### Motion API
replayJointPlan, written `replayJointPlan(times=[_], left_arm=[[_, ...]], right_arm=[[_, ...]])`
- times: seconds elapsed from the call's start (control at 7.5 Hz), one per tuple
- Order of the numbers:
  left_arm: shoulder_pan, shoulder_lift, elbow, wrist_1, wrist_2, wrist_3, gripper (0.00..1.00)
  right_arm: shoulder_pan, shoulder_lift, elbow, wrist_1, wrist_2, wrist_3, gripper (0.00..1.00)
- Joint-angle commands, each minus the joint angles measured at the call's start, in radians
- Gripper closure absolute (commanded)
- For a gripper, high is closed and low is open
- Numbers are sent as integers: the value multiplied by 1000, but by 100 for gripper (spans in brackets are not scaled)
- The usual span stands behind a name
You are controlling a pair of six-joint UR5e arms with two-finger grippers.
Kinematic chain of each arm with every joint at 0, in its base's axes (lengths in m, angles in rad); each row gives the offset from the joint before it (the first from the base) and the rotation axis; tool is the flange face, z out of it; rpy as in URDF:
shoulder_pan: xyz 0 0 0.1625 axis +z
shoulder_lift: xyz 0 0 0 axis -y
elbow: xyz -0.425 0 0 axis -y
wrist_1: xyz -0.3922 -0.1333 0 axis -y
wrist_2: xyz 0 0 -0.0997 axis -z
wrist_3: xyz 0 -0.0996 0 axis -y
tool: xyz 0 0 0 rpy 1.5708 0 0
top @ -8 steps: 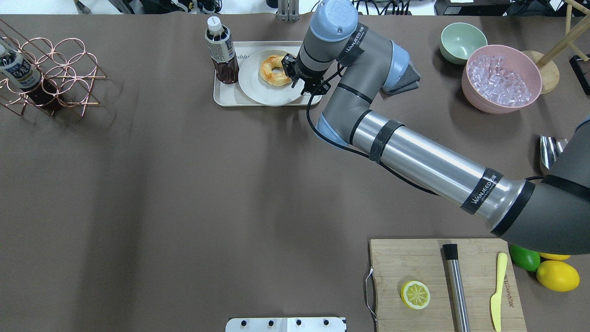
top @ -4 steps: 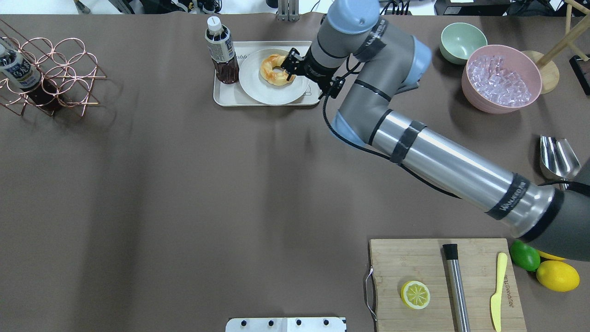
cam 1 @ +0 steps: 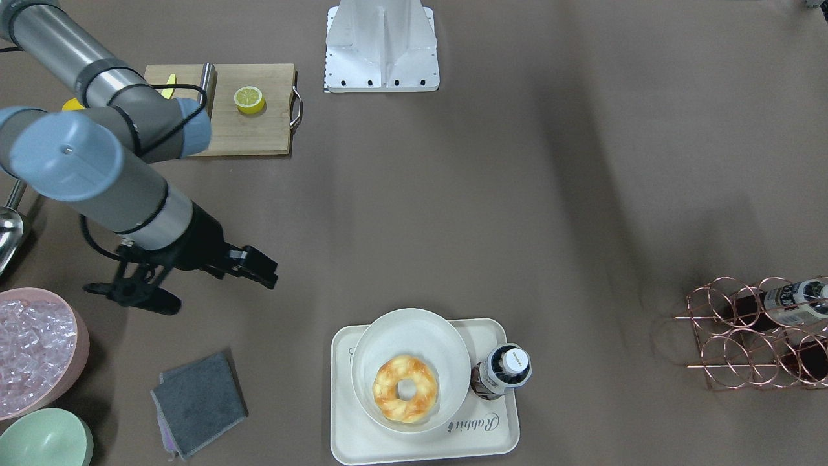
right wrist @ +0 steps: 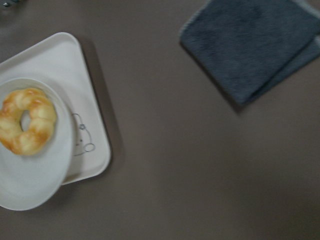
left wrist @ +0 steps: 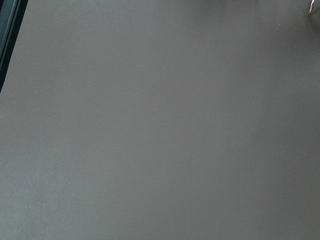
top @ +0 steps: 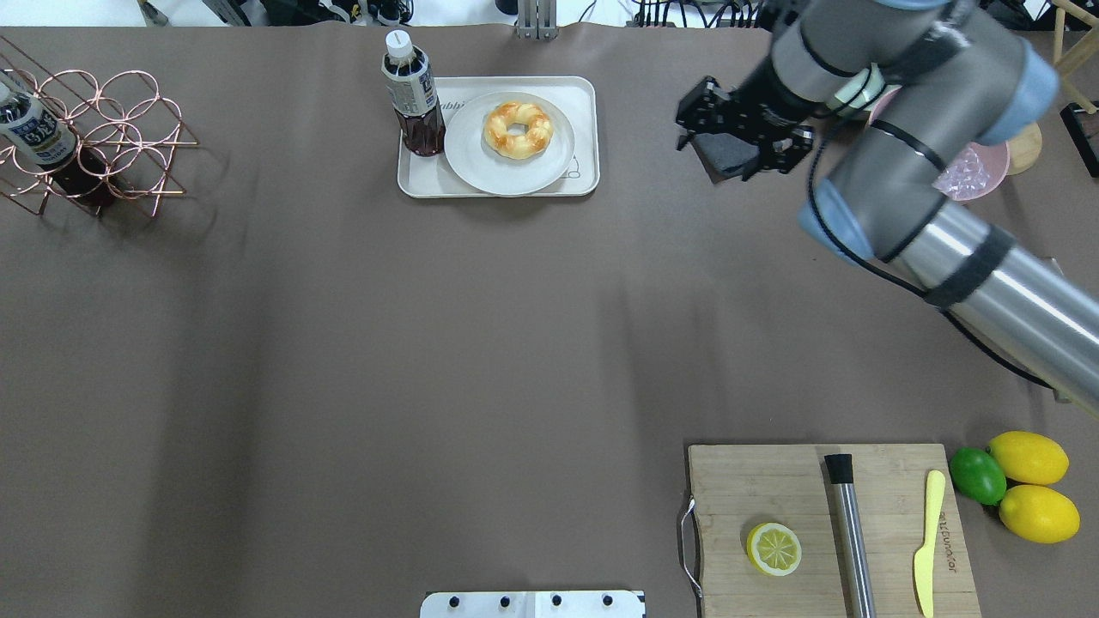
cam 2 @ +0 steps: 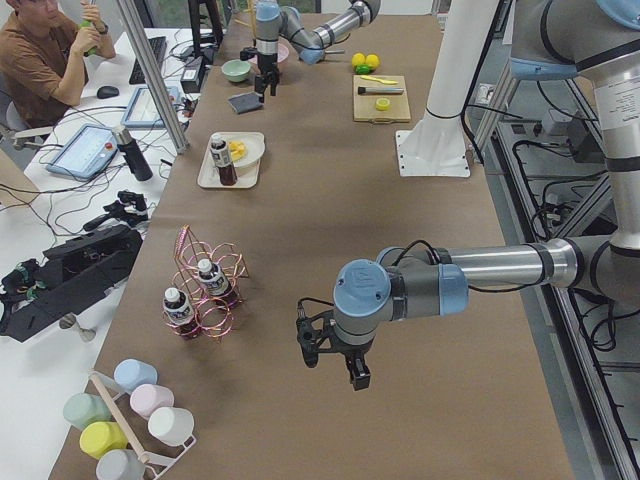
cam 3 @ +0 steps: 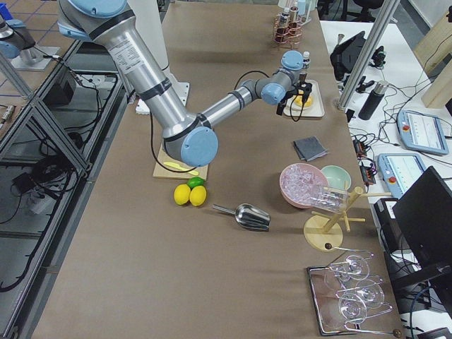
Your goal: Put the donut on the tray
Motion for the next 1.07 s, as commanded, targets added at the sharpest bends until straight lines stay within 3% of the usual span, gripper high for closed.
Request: replayJointPlan(times=[0.0, 0.27, 0.53, 0.8, 0.93], left_arm=[[4, -1, 7, -1, 0, 2, 2], [9, -1, 15, -1, 0, 2, 2], [10, -1, 15, -1, 0, 2, 2], [10, -1, 15, 1, 0, 2, 2], [10, -1, 14, 1, 0, 2, 2]], right_arm=[[117, -354, 267, -41, 79, -271, 1], [203, -586, 357, -45, 86, -530, 1], [315, -755, 359, -57, 95, -864, 1], [418, -785, 355, -205, 84, -1129, 1], [490, -776, 343, -333, 79, -1319, 1]])
